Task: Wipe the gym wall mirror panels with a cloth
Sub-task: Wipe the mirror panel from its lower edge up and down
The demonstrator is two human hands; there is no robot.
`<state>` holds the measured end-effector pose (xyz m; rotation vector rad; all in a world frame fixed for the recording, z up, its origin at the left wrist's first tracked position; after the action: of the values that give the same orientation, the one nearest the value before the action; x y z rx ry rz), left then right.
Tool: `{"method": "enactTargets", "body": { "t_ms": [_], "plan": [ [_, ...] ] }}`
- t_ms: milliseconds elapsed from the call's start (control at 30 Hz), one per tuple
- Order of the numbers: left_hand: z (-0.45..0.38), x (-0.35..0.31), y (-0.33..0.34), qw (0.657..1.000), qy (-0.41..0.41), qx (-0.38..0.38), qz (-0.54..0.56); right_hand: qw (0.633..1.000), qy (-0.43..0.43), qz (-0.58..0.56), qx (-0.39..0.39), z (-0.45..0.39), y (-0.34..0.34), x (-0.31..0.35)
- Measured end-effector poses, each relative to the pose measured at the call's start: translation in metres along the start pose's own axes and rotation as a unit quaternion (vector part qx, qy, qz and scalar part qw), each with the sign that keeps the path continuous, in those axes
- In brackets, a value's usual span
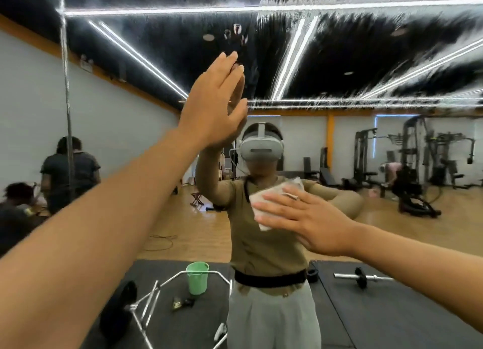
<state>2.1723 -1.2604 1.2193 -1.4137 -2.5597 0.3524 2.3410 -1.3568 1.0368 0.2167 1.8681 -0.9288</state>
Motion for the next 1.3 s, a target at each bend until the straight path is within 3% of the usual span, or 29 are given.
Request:
{"method": "enactTargets", "body": {
  "t_ms": [167,267,367,467,533,600,700,767,833,933,1000,1100,1200,1300],
  "plan": [
    [0.127,0.006,0.044,0.996,-0.049,0.003,0.074,0.999,0.018,0.012,-0.037,-0.004,-0.022,-0.025],
    [0.182,0.006,0.058,0.988,-0.099,-0.018,0.115,0.984,0.132,0.021,-0.119,-0.016,-0.047,-0.073],
    [0.217,0.004,0.073,0.984,-0.127,-0.023,0.12,0.937,0.285,0.002,-0.201,-0.028,-0.074,-0.116],
    [0.233,0.005,0.087,0.982,-0.149,-0.008,0.112,0.909,0.347,-0.012,-0.232,-0.04,-0.069,-0.104],
    [0.234,0.006,0.088,0.984,-0.145,-0.012,0.101,0.918,0.317,-0.008,-0.237,-0.044,-0.05,-0.068],
    [0.234,0.008,0.091,0.986,-0.138,-0.012,0.094,0.951,0.236,-0.007,-0.2,-0.043,-0.016,-0.013],
    [0.236,0.011,0.093,0.988,-0.128,-0.017,0.085,0.992,0.091,0.008,-0.087,-0.017,0.045,0.081],
    [0.236,0.01,0.094,0.988,-0.128,-0.025,0.081,1.0,0.009,0.012,-0.002,0.007,0.079,0.128],
    [0.237,0.009,0.095,0.987,-0.134,-0.029,0.081,0.999,-0.035,0.024,0.03,0.022,0.093,0.145],
    [0.237,0.007,0.095,0.986,-0.144,-0.037,0.079,0.998,-0.053,0.028,0.02,0.026,0.083,0.124],
    [0.237,0.005,0.096,0.984,-0.152,-0.039,0.079,0.999,-0.016,0.009,-0.028,0.026,0.061,0.09],
    [0.236,-0.001,0.095,0.981,-0.17,-0.047,0.079,0.984,0.126,0.012,-0.127,0.033,0.011,0.007],
    [0.235,-0.009,0.096,0.977,-0.195,-0.058,0.071,0.945,0.268,0.04,-0.184,0.051,-0.033,-0.072],
    [0.232,-0.015,0.1,0.969,-0.226,-0.068,0.07,0.902,0.368,0.01,-0.224,0.065,-0.048,-0.101]
  ]
}}
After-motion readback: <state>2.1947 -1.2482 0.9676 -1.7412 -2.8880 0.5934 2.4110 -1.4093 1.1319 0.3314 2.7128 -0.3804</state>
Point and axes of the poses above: each hand's wrist, its own z-axis away from the middle knuckle, its own y-axis out of the palm, x = y × z, the point moved 5 cm from there along -z, towards the middle knuckle, and after that the axes turned 10 degrees about -y, right-handed, at the moved point
